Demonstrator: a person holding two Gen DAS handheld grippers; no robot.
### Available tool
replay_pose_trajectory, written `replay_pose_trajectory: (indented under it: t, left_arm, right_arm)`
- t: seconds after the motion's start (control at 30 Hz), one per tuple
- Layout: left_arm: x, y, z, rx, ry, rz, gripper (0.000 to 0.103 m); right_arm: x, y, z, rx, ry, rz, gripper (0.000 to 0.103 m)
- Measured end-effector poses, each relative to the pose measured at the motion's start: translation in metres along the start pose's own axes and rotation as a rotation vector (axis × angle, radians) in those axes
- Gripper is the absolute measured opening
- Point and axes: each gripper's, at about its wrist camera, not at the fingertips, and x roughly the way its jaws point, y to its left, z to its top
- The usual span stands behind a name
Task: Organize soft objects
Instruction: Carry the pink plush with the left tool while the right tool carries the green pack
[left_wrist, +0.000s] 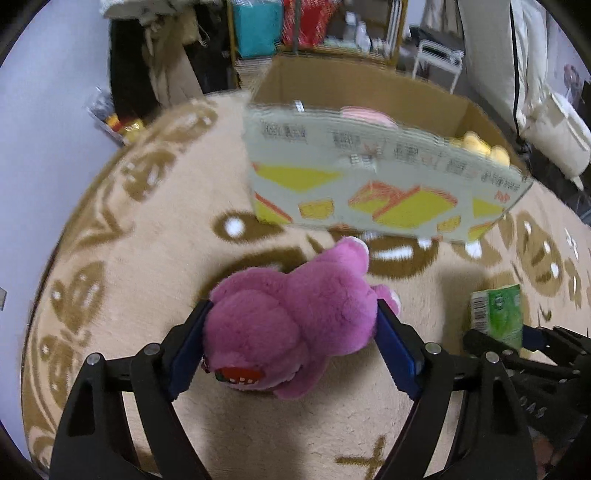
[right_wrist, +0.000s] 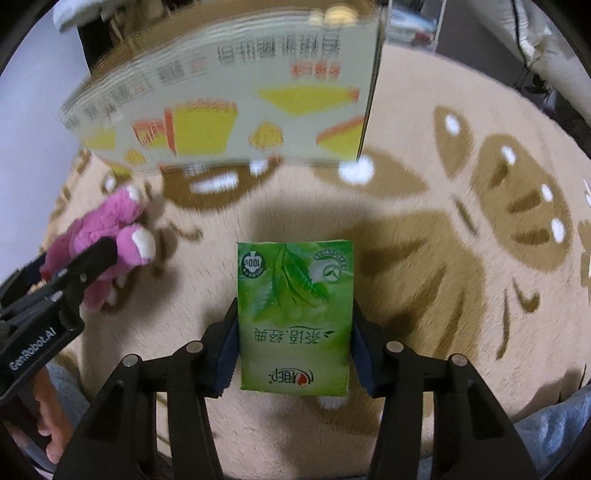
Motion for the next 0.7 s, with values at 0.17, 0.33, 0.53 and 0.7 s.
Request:
replay_pose_trajectory:
  t: [0.17, 0.33, 0.53, 0.7]
  left_arm:
    - [-0.033, 0.001, 0.003, 0.009, -0.152, 0.056, 0.084]
    - [-0.061, -0.001, 0.007, 0.013, -0.258, 0.067, 0.084]
    - [-0.095, -0.004, 0.009, 0.039, -0.389, 0.083, 0.084]
    - [-0.115, -0.009, 0.015, 0.059, -0.474, 0.078, 0.084]
  right_arm:
    - [-0.033, -0.004, -0.002, 0.008, -0.155, 0.000, 0.055]
    - [-0.062, -0.010, -0.005, 0.014, -0.292, 0.006, 0.055]
    - [-0.084, -0.007, -0.001, 0.011, -0.449, 0.004, 0.055]
    - [-0.102, 0.007, 0.010, -0.034, -0.558, -0.016, 0.055]
